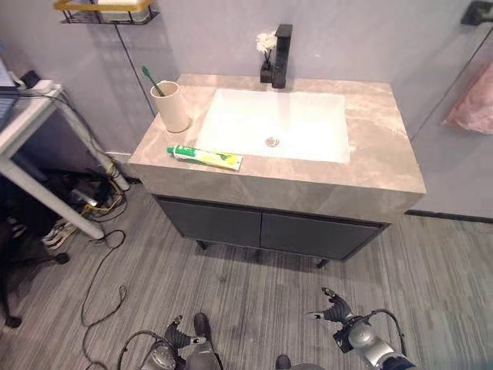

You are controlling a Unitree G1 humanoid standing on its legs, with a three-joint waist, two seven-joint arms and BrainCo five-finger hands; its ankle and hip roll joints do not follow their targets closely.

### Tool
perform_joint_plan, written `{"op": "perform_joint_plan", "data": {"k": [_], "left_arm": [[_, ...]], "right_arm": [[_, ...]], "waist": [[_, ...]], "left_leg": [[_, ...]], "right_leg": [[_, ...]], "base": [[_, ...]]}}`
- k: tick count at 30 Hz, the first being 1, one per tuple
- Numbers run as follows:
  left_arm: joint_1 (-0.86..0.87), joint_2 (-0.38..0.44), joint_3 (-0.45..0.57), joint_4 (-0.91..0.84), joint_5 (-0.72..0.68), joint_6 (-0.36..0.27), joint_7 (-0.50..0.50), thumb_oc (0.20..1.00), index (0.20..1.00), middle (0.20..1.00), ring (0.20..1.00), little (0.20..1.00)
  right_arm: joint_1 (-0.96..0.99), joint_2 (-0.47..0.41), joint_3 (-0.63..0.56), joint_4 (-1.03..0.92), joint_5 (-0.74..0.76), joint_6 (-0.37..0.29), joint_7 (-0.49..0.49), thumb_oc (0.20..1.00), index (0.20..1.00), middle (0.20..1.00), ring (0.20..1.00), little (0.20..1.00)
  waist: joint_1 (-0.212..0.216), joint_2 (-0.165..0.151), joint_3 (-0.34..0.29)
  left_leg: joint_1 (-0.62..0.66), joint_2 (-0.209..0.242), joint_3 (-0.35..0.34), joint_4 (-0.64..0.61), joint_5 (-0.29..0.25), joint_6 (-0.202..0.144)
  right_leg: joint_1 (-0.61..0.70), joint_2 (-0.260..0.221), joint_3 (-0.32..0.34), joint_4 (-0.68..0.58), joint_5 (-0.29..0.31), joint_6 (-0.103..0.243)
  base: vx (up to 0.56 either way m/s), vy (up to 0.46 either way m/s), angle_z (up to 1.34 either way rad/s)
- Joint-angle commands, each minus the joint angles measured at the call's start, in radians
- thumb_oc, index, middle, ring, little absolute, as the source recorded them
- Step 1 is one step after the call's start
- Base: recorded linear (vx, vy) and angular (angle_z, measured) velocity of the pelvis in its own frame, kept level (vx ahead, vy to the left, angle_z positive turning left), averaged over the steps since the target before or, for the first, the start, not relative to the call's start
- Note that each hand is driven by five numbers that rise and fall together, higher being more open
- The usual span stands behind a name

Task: Put brush and paste in cup on sink, flatten towel.

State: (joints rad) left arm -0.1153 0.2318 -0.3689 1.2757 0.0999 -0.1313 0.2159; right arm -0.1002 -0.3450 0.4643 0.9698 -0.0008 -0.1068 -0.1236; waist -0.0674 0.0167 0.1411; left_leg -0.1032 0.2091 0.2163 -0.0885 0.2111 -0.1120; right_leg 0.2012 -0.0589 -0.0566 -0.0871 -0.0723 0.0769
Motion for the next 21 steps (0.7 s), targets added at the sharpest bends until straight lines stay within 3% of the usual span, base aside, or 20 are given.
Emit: {"op": "perform_joint_plan", "data": {"k": [1,2,5,6,7,8,9,10,13,14,15,16,18,21], "left_arm": [[-0.011,-0.02,-0.031,0.013,0.023,-0.016,0.008,1.0,1.0,1.0,1.0,1.0],[-0.012,-0.014,-0.049,0.017,0.035,-0.019,0.002,1.0,1.0,1.0,1.0,1.0],[-0.019,0.01,-0.07,0.003,0.059,-0.024,0.011,1.0,1.0,1.0,1.0,1.0],[-0.028,0.029,-0.076,-0.005,0.069,-0.028,0.012,1.0,1.0,1.0,1.0,1.0],[-0.032,0.044,-0.076,-0.014,0.073,-0.032,0.01,1.0,1.0,1.0,1.0,1.0],[-0.029,0.065,-0.077,-0.044,0.072,-0.04,0.008,1.0,1.0,1.0,1.0,1.0],[-0.022,0.075,-0.08,-0.062,0.077,-0.043,0.003,1.0,1.0,1.0,1.0,1.0],[-0.015,0.078,-0.089,-0.066,0.088,-0.047,-0.005,1.0,1.0,1.0,1.0,1.0],[-0.01,0.087,-0.109,-0.078,0.11,-0.059,-0.015,1.0,1.0,1.0,1.0,1.0],[-0.013,0.096,-0.114,-0.083,0.119,-0.064,-0.018,1.0,1.0,1.0,1.0,1.0],[-0.016,0.107,-0.121,-0.108,0.122,-0.074,-0.026,1.0,1.0,1.0,1.0,1.0],[-0.015,0.108,-0.121,-0.109,0.122,-0.074,-0.027,1.0,1.0,1.0,1.0,1.0],[-0.003,0.134,-0.134,-0.183,0.129,-0.087,-0.041,1.0,1.0,1.0,1.0,1.0],[0.016,0.138,-0.13,-0.198,0.13,-0.091,-0.045,1.0,1.0,1.0,1.0,1.0]], "right_arm": [[-0.025,-0.03,-0.01,-0.062,-0.02,-0.024,0.011,1.0,1.0,1.0,1.0,1.0],[-0.016,-0.02,-0.017,-0.039,-0.034,-0.015,0.009,1.0,1.0,1.0,1.0,1.0],[-0.005,-0.011,-0.043,-0.045,-0.016,-0.016,0.007,1.0,1.0,1.0,1.0,1.0],[-0.009,-0.004,-0.044,-0.045,-0.017,-0.015,0.013,1.0,1.0,1.0,1.0,1.0],[-0.016,-0.012,-0.046,-0.05,-0.039,-0.015,0.012,1.0,1.0,1.0,1.0,1.0],[-0.012,-0.026,-0.064,-0.083,-0.02,-0.02,0.01,1.0,1.0,1.0,1.0,1.0],[-0.005,-0.036,-0.076,-0.102,-0.006,-0.022,0.013,1.0,1.0,1.0,1.0,1.0],[0.0,-0.039,-0.086,-0.104,0.002,-0.025,0.013,1.0,1.0,1.0,1.0,1.0],[0.008,-0.042,-0.095,-0.101,0.011,-0.031,0.012,1.0,1.0,1.0,1.0,1.0],[0.005,-0.041,-0.102,-0.092,0.024,-0.035,0.008,1.0,1.0,1.0,1.0,1.0],[-0.004,-0.042,-0.093,-0.081,0.01,-0.038,0.007,1.0,1.0,1.0,1.0,1.0],[-0.004,-0.042,-0.093,-0.081,0.01,-0.038,0.007,1.0,1.0,1.0,1.0,1.0],[0.006,-0.045,-0.087,-0.089,-0.004,-0.037,0.013,1.0,1.0,1.0,1.0,1.0],[0.006,-0.057,-0.083,-0.088,-0.022,-0.035,0.02,1.0,1.0,1.0,1.0,1.0]], "waist": [[0.041,0.023,-0.004],[0.035,0.019,-0.009],[0.029,0.005,-0.016],[0.029,0.001,-0.009],[0.027,-0.002,-0.002],[0.019,0.006,0.013],[0.019,0.013,0.021],[0.019,0.014,0.021],[0.003,0.012,0.016],[0.004,0.006,0.017],[0.008,-0.003,0.021],[0.006,-0.001,0.022],[0.005,-0.012,0.026],[0.022,-0.019,0.012]], "left_leg": [[-0.022,0.03,-0.062,0.001,0.044,-0.062],[-0.023,-0.012,-0.067,0.059,-0.013,-0.034],[-0.019,-0.061,-0.036,0.103,-0.078,0.014],[-0.002,-0.083,-0.012,0.098,-0.1,0.036],[0.032,-0.111,0.011,0.076,-0.112,0.054],[0.065,-0.119,0.018,0.038,-0.102,0.064],[0.08,-0.121,0.024,0.017,-0.102,0.069],[0.09,-0.126,0.036,0.006,-0.11,0.072],[0.098,-0.132,0.042,0.001,-0.125,0.067],[0.108,-0.131,0.05,0.001,-0.14,0.059],[0.126,-0.13,0.05,0.001,-0.158,0.051],[0.128,-0.129,0.048,0.001,-0.16,0.051],[0.151,-0.124,0.017,0.001,-0.165,0.044],[0.157,-0.118,0.017,0.001,-0.164,0.035]], "right_leg": [[-0.088,-0.049,-0.038,0.053,0.055,0.046],[-0.074,-0.099,-0.003,0.086,0.045,0.066],[-0.12,-0.157,0.042,0.147,0.079,0.098],[-0.174,-0.175,0.063,0.202,0.128,0.112],[-0.22,-0.191,0.07,0.263,0.226,0.124],[-0.269,-0.166,0.085,0.321,0.267,0.122],[-0.296,-0.154,0.074,0.354,0.261,0.115],[-0.31,-0.156,0.033,0.354,0.256,0.115],[-0.327,-0.119,0.02,0.3,0.219,0.109],[-0.341,-0.125,-0.022,0.178,0.219,0.109],[-0.39,-0.148,-0.06,0.082,0.269,0.122],[-0.384,-0.147,-0.063,0.076,0.271,0.123],[-0.357,-0.146,-0.002,0.06,0.271,0.128],[-0.321,-0.151,-0.045,0.02,0.285,0.131]], "base": [[0.29,0.449,-0.54],[0.24,0.437,-0.49],[0.17,0.444,-0.59],[0.08,0.492,-1.09],[0.06,0.493,-0.91],[0.06,0.42,-0.76],[0.04,0.306,-0.42],[0.04,0.216,-0.31],[0.08,0.091,-0.03],[0.2,-0.07,0.11],[0.2,-0.068,0.09],[0.15,-0.085,0.15],[0.13,-0.093,0.13],[0.11,-0.092,0.33]]}}
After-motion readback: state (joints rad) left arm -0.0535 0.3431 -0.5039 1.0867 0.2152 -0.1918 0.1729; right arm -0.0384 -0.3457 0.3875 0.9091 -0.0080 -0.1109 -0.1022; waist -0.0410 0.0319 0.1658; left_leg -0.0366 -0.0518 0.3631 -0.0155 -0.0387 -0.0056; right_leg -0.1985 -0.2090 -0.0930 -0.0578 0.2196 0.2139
